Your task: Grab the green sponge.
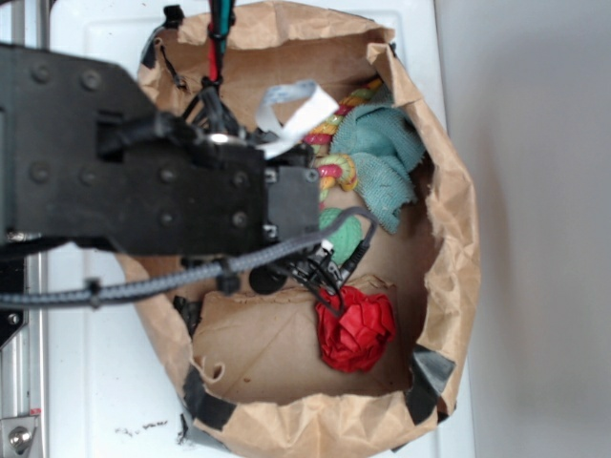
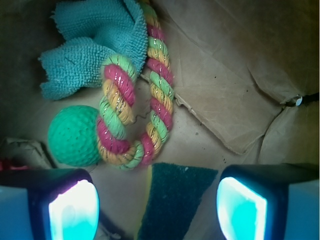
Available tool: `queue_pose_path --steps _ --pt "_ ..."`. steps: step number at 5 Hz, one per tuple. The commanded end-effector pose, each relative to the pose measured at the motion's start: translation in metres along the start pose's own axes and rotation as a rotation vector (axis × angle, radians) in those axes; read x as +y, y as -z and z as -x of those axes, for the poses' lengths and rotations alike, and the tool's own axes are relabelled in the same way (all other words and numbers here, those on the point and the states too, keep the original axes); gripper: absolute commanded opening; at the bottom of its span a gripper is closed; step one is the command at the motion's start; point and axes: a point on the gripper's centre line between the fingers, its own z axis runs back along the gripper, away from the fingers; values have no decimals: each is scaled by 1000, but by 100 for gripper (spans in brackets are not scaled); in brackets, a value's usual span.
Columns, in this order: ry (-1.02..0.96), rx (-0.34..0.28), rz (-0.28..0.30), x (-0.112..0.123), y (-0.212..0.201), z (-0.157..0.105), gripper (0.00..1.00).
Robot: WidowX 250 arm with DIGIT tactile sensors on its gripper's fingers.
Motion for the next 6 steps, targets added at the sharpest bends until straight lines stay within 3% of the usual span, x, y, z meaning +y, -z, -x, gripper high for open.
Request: queue_pose_path --steps 1,2,4,6 --pt "-4 -17 24 3 -7 -5 100" --pt "-4 -17 24 3 -7 -5 100" --pt "140 -49 35 16 34 13 100" --pt "198 29 9 8 48 43 100"
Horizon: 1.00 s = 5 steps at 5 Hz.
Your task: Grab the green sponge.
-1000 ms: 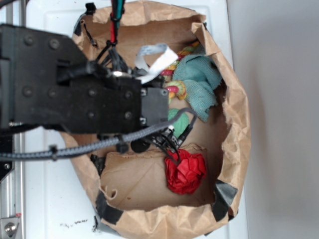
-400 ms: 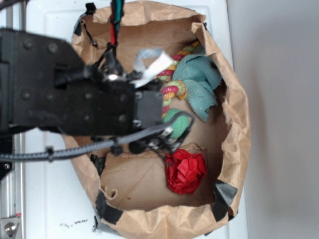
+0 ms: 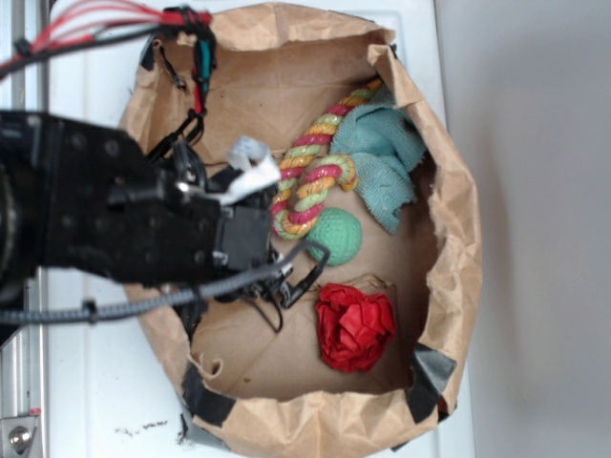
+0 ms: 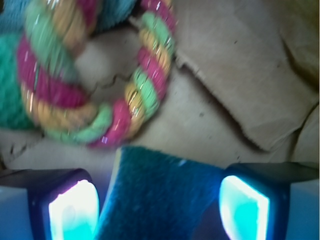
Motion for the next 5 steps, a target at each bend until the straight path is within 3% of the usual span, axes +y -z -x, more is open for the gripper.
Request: queue_pose_path --steps 1,2,3,4,5 --pt "49 21 -25 5 6 9 100" --pt "49 3 -53 11 9 14 100" --pt "29 1 -48 11 11 9 0" --pt "8 -25 -38 12 4 1 0" --pt "39 -80 13 15 -22 -9 0"
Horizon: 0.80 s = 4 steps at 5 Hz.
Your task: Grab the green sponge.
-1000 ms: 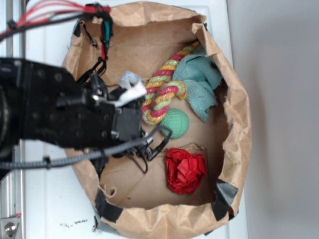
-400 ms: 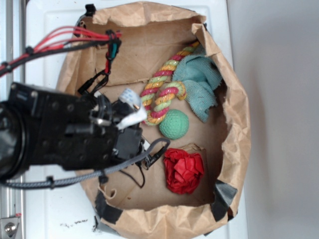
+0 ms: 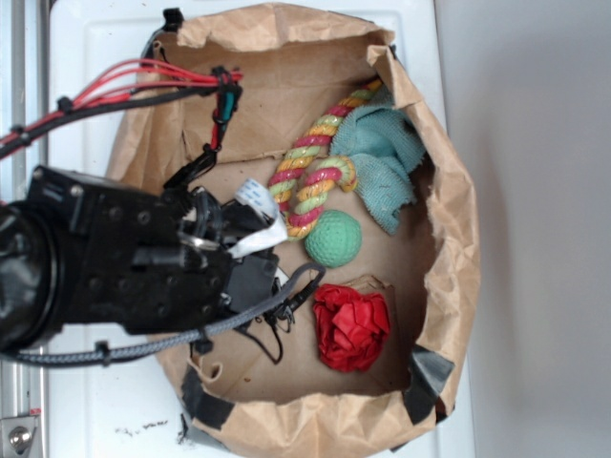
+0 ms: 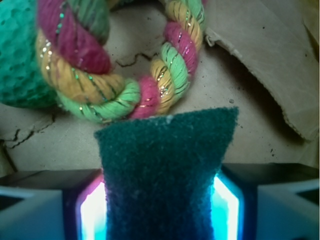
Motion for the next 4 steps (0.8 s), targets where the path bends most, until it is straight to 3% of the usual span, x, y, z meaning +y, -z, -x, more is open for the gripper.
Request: queue_pose_path --steps 1,2,3,4 --pt "171 -50 178 7 -79 -15 0" --pt "188 -2 203 1 -126 -31 0" --pt "169 98 203 3 -151 -72 0" --pt "221 110 209 9 -159 -103 0"
